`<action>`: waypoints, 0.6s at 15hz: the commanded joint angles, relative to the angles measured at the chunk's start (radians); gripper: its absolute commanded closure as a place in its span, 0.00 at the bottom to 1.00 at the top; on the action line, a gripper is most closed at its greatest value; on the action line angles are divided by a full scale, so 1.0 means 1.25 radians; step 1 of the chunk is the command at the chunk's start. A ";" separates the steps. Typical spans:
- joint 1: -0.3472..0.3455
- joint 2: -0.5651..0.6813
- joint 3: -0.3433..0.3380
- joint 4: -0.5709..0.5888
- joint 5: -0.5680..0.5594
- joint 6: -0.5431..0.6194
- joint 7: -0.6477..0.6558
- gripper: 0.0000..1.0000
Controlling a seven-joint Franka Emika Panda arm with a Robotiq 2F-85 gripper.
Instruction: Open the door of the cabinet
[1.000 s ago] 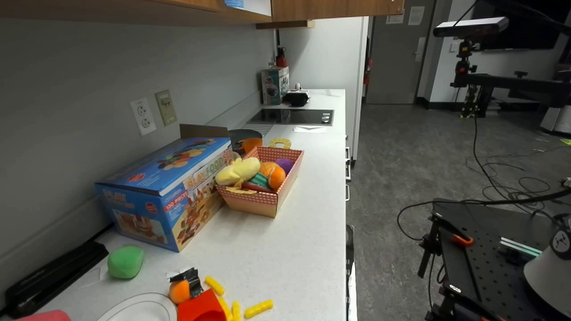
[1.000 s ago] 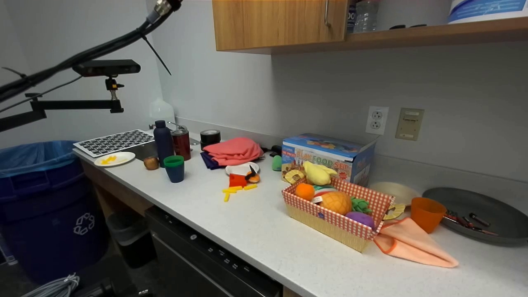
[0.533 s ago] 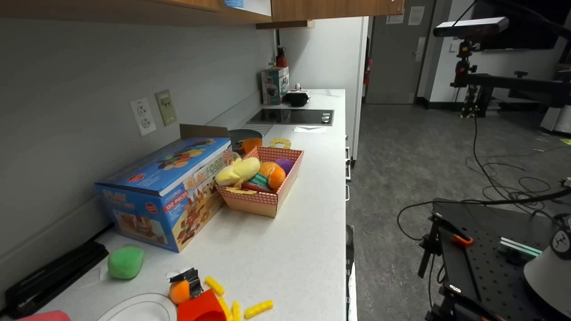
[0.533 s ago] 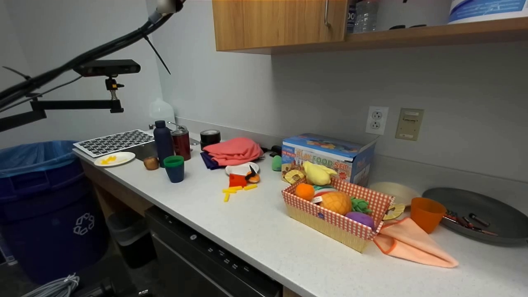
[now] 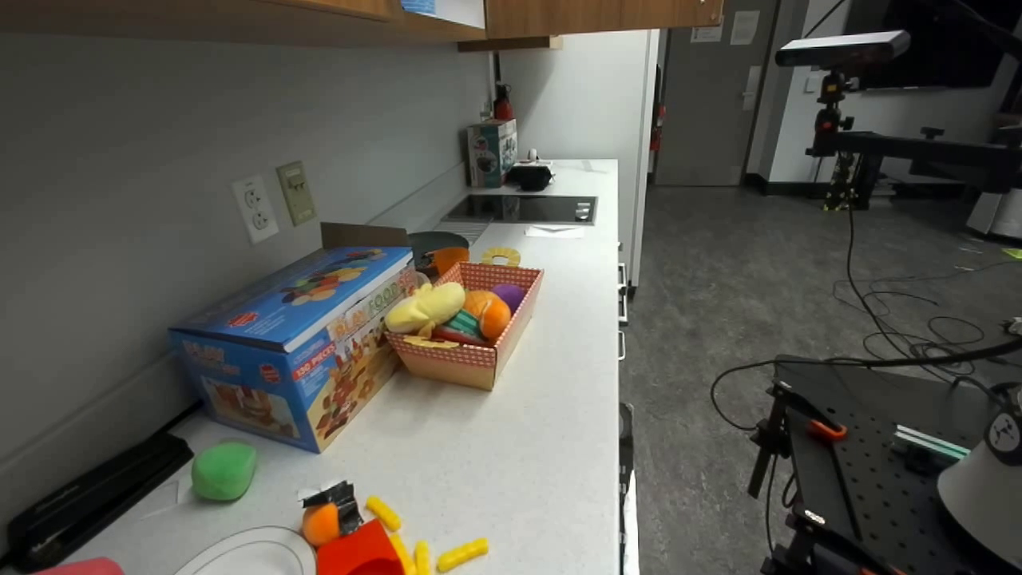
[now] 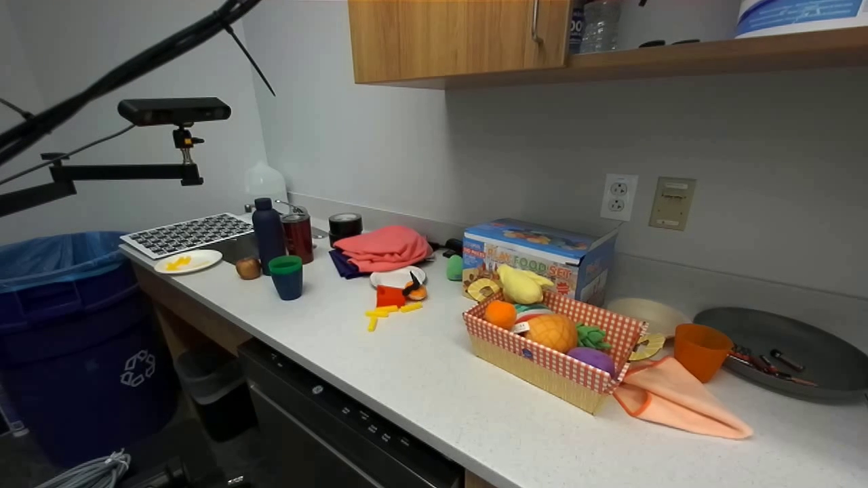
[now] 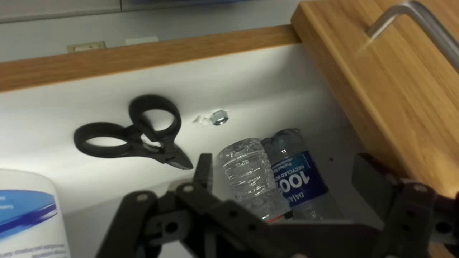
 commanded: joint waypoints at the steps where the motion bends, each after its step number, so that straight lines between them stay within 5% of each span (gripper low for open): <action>1: -0.007 -0.024 0.038 0.004 0.060 -0.085 -0.021 0.00; 9: 0.001 -0.054 0.045 -0.037 0.073 -0.074 -0.021 0.00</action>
